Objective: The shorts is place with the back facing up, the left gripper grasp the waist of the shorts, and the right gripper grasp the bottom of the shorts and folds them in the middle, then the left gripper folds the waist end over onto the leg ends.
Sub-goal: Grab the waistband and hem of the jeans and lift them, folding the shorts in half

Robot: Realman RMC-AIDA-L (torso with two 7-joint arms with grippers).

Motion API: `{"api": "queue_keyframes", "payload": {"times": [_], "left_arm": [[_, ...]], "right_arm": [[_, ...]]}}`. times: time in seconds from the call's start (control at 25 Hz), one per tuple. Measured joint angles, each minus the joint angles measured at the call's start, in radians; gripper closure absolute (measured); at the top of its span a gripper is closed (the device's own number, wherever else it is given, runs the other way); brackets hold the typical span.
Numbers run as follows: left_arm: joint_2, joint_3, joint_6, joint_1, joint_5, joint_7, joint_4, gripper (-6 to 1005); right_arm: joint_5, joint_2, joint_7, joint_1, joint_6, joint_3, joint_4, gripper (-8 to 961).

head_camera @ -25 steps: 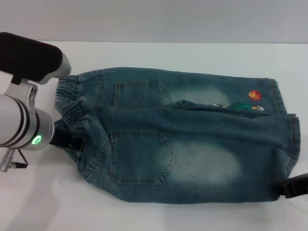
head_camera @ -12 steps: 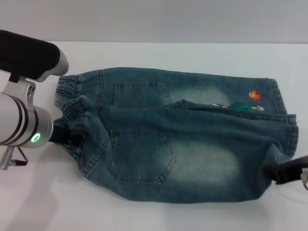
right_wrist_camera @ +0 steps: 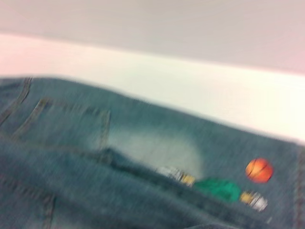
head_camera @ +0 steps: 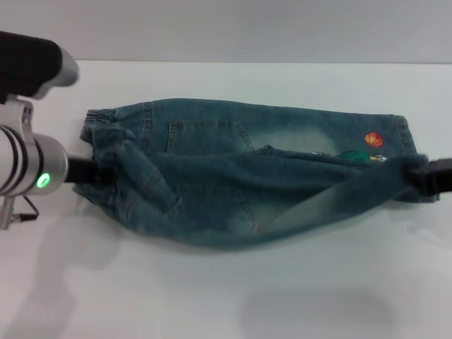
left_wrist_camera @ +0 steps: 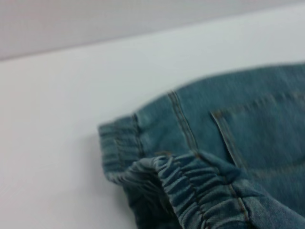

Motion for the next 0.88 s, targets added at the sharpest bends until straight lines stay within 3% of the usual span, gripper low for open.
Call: {"api": "queue_keyframes", "payload": {"times": [0.56,0.88], "left_arm": [[0.0,-0.066,0.257,0.033,-0.007,-0.044,0.047,878],[0.0,-0.067,0.381,0.026,-0.037,-0.057,0.093,868]], "right_arm": [[0.044,0.005,-0.041,-0.044,-0.352,0.004,0.1,910],[0.064,0.004,-0.054,-0.053,-0.447,0.005,0.143,910]]}}
